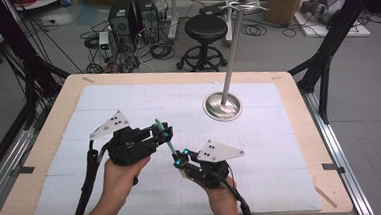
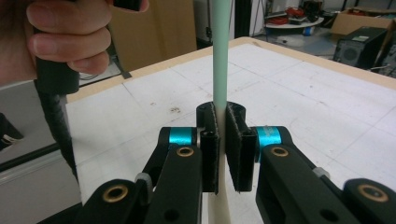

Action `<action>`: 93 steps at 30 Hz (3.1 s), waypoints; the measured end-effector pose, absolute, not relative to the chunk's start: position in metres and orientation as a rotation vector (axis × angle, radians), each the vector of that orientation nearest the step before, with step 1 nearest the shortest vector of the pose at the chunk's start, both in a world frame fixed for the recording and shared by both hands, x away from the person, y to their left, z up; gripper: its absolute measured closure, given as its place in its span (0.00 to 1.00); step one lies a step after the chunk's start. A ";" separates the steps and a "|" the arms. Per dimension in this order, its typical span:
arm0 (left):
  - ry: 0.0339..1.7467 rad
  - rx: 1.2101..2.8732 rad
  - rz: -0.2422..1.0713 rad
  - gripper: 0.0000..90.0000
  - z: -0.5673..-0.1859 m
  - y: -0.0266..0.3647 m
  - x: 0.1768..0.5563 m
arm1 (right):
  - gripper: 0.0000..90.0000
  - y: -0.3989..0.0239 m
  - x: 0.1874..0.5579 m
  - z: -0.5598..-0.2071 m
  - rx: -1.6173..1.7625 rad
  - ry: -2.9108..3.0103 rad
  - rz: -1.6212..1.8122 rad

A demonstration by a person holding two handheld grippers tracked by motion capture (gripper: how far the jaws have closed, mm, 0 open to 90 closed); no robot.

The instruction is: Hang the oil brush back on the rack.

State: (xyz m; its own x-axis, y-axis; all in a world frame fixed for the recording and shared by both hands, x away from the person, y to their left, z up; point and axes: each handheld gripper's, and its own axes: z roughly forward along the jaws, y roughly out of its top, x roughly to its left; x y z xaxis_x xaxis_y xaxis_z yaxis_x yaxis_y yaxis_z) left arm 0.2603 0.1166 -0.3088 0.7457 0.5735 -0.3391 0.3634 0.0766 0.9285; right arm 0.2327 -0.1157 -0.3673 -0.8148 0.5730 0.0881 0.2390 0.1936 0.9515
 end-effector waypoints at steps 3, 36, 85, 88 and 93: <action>0.790 1.524 0.144 0.84 -0.308 0.118 0.261 | 0.94 -0.115 0.232 -0.366 0.767 2.181 1.651; 0.221 1.544 -0.201 0.85 -0.304 0.137 0.254 | 0.71 -0.132 0.248 -0.368 0.202 2.539 2.216; 0.529 1.620 -0.011 0.87 -0.297 0.123 0.261 | 0.62 -0.138 0.238 -0.363 0.627 2.257 1.907; 0.472 1.610 -0.054 0.87 -0.297 0.125 0.261 | 0.63 -0.150 0.247 -0.360 0.517 2.322 2.086; 0.410 1.630 -0.091 0.87 -0.297 0.127 0.261 | 0.70 -0.151 0.257 -0.359 0.356 2.450 2.151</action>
State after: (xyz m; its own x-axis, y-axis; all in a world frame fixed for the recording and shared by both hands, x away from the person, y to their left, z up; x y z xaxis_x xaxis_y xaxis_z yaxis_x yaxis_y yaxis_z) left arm 0.2612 0.1265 -0.2973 0.9307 0.2087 -0.3003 0.3161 -0.0462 0.9476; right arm 0.2565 -0.1514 -0.3592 -0.9669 0.0710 0.2449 0.2520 0.1202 0.9602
